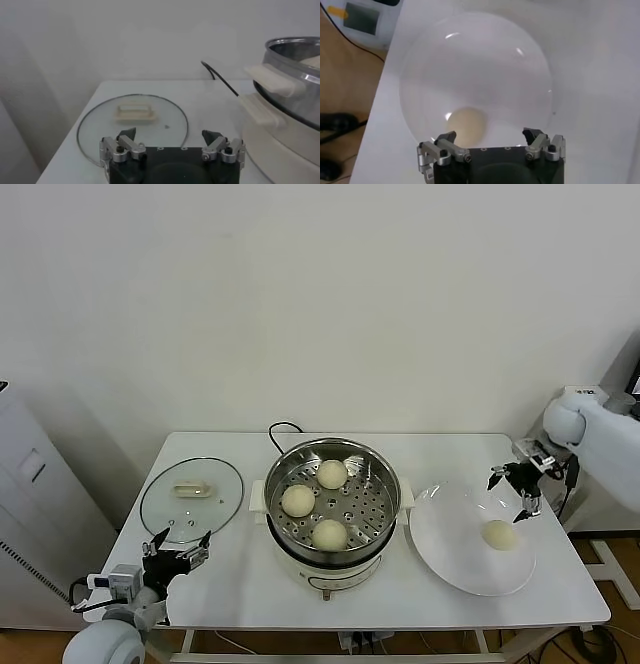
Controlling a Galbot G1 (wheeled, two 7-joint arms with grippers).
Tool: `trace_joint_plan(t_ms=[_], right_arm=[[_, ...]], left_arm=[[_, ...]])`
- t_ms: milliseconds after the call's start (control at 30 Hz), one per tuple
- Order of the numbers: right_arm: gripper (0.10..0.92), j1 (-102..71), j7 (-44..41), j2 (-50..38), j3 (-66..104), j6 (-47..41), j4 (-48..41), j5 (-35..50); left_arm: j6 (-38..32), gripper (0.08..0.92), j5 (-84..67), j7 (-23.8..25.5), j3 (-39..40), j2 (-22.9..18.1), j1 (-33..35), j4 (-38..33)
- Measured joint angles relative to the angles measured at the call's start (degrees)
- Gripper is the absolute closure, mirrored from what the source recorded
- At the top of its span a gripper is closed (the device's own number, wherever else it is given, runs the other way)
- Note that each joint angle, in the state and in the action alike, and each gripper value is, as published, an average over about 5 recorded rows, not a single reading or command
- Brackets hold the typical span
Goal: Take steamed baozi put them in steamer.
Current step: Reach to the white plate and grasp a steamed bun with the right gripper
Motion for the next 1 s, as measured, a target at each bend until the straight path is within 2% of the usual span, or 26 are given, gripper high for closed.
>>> trace_joint_plan(t_ms=[700, 1000], right_arm=[[0.215, -10.07, 3.99, 0.61, 8.32, -0.82, -2.71, -5.52], [0.443, -12.07, 4.05, 1.41, 10.91, -1.41, -3.52, -6.16]], left_arm=[[0.11, 0.177, 0.39, 0.00, 0.41, -0.13, -0.17, -0.12], [0.16, 0.177, 0.43, -0.01, 0.48, -0.17, -0.14, -0.30]])
